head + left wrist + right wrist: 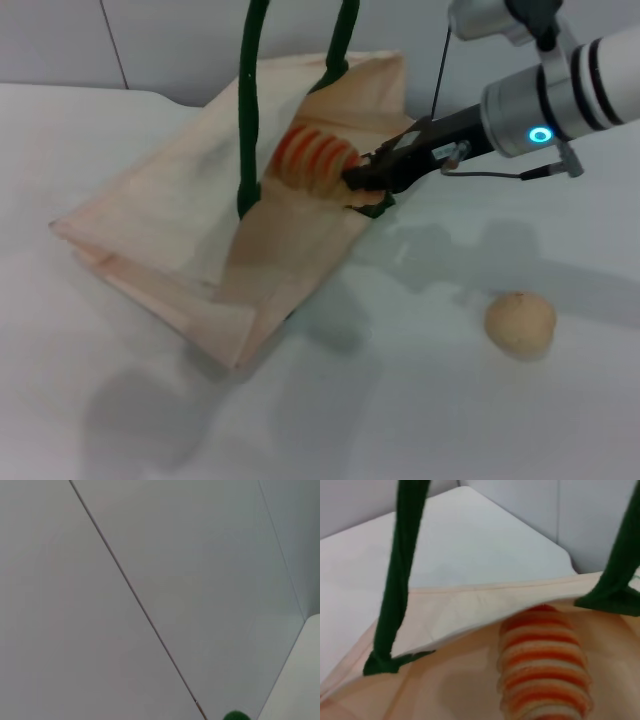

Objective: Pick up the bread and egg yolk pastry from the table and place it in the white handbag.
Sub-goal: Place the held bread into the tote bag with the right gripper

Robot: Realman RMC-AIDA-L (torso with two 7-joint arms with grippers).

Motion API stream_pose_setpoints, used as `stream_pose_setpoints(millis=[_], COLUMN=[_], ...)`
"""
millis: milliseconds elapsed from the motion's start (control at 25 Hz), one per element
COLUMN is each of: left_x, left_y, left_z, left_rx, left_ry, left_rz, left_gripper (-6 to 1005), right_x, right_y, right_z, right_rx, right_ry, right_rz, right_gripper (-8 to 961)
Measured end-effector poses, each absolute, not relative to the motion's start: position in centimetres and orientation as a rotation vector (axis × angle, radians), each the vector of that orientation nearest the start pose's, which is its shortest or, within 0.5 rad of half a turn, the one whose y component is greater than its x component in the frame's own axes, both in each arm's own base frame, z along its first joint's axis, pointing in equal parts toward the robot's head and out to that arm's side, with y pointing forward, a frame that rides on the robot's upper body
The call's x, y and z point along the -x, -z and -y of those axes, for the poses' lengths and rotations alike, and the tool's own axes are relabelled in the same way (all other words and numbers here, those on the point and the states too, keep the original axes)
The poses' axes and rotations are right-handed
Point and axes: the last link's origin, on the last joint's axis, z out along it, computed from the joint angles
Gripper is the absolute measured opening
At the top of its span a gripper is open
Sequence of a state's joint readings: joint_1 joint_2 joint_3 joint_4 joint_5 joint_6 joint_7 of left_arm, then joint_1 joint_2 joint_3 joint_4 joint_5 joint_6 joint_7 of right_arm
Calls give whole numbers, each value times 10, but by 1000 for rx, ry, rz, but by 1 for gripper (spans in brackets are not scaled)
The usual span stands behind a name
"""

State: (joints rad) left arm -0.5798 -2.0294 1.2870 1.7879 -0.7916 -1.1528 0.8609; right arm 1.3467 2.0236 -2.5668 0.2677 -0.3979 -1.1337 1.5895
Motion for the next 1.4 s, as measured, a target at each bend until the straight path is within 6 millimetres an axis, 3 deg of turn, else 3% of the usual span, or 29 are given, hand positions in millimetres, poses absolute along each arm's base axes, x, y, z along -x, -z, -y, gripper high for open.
stream_pose_setpoints(millis=[1120, 1400], left_x=[28, 26], left_y=[-85, -85], left_z=[-384, -383], left_rx=[2349, 2349], left_ry=[271, 276], left_rz=[-7, -8], left_gripper=[114, 114], right_x=[-117, -108], right_y=[72, 81], right_z=[-451, -449], right_rx=[2823, 2838], right_ry=[-113, -131], right_rz=[-589, -559], right_gripper=[211, 211])
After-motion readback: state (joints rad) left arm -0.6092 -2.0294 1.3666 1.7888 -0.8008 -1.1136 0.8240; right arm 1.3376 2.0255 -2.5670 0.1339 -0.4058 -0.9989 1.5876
